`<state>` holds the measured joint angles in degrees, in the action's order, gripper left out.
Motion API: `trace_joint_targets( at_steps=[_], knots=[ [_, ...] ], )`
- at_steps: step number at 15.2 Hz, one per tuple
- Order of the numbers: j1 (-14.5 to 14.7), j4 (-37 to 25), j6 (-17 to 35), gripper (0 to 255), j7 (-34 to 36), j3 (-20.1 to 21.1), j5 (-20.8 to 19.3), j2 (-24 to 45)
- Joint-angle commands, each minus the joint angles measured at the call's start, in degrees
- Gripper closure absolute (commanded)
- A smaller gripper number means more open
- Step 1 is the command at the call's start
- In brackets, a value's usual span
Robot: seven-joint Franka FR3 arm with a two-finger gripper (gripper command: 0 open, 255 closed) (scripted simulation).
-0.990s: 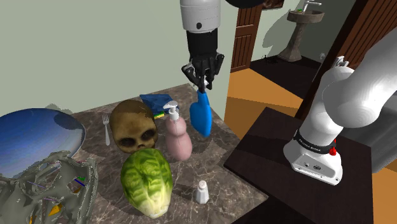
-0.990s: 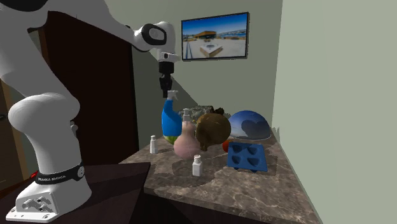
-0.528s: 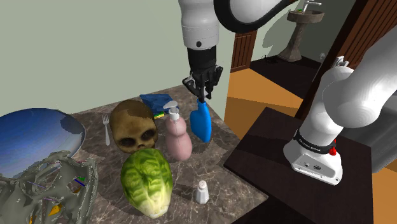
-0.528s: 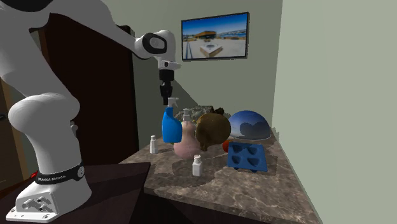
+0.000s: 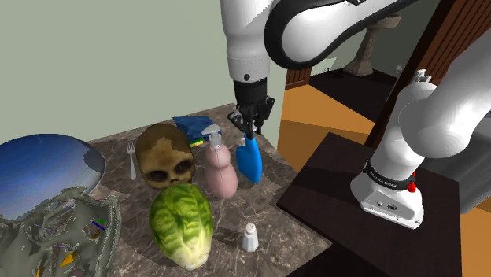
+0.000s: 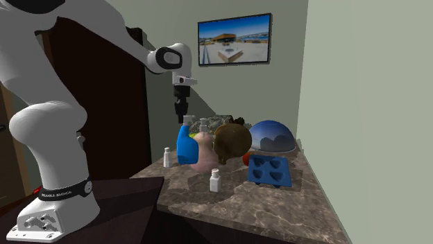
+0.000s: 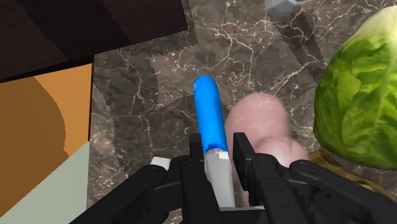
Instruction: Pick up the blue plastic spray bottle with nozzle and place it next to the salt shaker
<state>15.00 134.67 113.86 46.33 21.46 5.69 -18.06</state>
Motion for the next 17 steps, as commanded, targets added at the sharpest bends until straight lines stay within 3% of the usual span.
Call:
trace_joint_targets(
  at_steps=[1, 12, 17],
  knots=[
    [0.0, 1.0, 1.6, 255, 0.1, 0.2, -0.1, 0.6],
    [-0.2, 6.0, 10.7, 255, 1.2, 1.3, -1.0, 4.9],
    [-0.2, 6.0, 10.7, 255, 1.2, 1.3, -1.0, 4.9]
  ],
)
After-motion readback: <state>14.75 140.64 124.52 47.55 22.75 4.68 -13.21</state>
